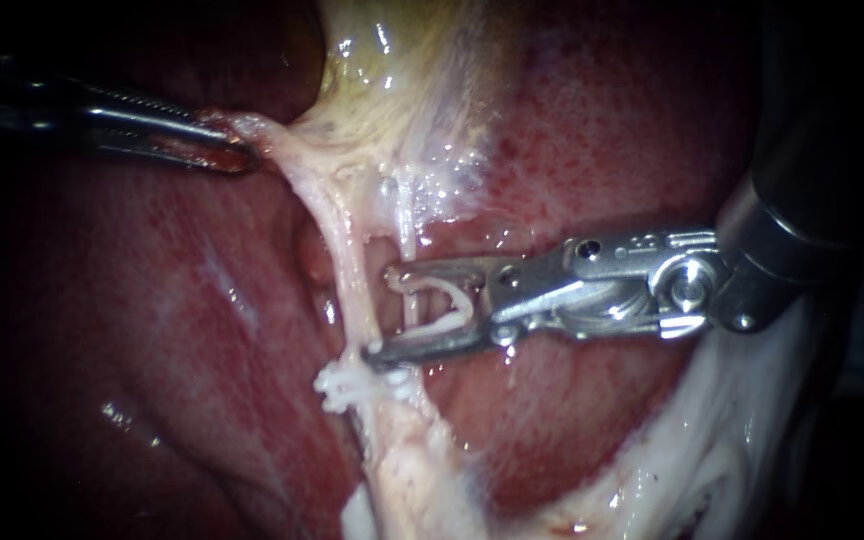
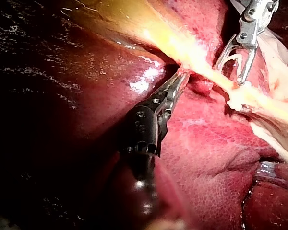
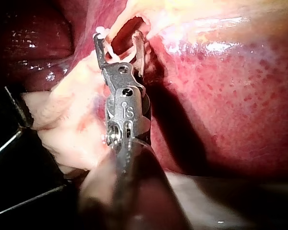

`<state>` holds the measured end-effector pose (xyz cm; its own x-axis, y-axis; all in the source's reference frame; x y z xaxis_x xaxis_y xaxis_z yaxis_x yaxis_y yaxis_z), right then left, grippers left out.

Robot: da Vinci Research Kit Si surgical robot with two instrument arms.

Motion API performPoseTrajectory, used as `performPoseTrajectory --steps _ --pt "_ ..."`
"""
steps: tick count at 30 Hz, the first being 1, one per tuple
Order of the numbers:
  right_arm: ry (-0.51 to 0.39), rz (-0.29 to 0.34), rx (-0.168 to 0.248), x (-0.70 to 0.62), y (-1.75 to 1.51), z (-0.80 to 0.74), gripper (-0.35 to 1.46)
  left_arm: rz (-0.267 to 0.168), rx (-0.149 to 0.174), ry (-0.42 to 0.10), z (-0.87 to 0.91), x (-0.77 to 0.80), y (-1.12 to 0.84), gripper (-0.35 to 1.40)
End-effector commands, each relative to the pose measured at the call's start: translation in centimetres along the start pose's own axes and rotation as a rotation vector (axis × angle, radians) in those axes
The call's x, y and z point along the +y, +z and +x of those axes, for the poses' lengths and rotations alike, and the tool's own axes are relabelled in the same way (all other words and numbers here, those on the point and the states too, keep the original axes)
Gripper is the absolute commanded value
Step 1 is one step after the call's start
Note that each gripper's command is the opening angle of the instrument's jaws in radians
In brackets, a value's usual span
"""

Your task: Clipping third clip left tube

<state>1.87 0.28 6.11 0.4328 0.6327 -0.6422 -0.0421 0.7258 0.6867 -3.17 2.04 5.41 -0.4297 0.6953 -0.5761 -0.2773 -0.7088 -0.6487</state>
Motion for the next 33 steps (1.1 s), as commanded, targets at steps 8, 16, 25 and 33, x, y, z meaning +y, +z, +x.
performPoseTrajectory --steps 8,16,25,33 --pt "0.009 0.030 0.011 0.06 0.05 -0.03 0.50 0.000 0.000 0.000 0.00 0.00 0.00 -0.35" --pt "0.047 0.120 0.061 0.03 0.28 0.11 0.50 0.001 0.000 0.000 0.00 0.00 0.01 -0.35" --pt "0.055 0.128 0.102 -0.01 0.48 0.24 0.50 0.002 0.000 0.000 0.00 0.00 0.02 -0.35" --pt "0.077 0.162 0.159 -0.17 0.43 0.51 0.49 0.003 0.000 0.000 0.01 0.00 0.04 -0.35"
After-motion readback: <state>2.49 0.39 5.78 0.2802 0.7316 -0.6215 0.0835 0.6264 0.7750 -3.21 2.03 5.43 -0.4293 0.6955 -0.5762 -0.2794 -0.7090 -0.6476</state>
